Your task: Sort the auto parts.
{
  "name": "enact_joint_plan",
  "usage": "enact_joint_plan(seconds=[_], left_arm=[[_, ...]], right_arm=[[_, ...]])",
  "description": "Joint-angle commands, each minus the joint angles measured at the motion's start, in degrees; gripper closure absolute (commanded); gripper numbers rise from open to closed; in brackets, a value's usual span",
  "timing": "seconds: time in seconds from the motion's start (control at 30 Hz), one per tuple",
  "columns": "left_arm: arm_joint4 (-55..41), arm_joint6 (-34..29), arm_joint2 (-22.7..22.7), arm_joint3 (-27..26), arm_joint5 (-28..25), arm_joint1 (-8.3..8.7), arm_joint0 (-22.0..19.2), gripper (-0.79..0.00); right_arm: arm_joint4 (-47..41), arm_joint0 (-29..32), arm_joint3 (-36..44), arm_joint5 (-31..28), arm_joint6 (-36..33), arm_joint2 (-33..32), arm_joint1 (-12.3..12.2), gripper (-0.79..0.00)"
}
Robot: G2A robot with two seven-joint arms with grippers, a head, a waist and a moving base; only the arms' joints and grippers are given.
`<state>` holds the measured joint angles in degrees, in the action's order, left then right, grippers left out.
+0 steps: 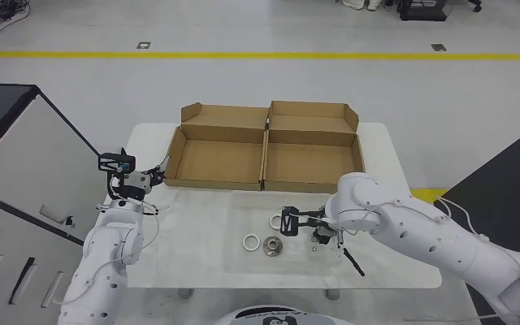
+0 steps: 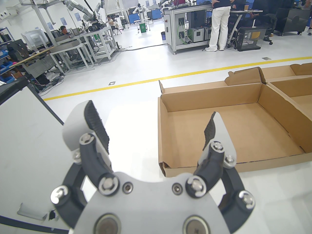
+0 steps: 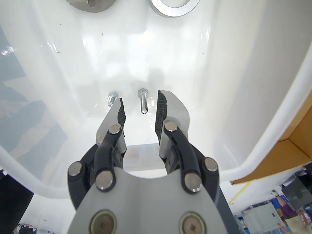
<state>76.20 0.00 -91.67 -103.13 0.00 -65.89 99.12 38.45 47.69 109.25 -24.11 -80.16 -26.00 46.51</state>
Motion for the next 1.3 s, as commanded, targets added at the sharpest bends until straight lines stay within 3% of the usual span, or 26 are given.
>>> enact_joint_plan(seconds=[0.0,0.7,0.93,1.03,1.27], left_arm=[[0.0,0.0,0.0,0.0,0.0,0.00,0.0,-0.785],[0.0,0.0,0.0,0.0,0.0,0.00,0.0,-0.785],[0.0,0.0,0.0,0.0,0.0,0.00,0.0,-0.785],[0.0,0.0,0.0,0.0,0.0,0.00,0.0,-0.785],[0.0,0.0,0.0,0.0,0.0,0.00,0.0,-0.785]], right_arm=[[0.0,0.1,-0.1,0.0,0.1,-0.1,0.0,-0.311],[0.4,0.5,-2.6,-0.3,1.5,-0.8,1.0,-0.299],[0.5,0.7,-3.6,-0.7,1.7,-0.9,1.3,-0.154],[0.6,0.8,-3.7,-0.7,1.6,-0.9,1.4,0.000],[0.2,1.0,-3.4,-0.9,1.6,-1.7,1.3,0.000]])
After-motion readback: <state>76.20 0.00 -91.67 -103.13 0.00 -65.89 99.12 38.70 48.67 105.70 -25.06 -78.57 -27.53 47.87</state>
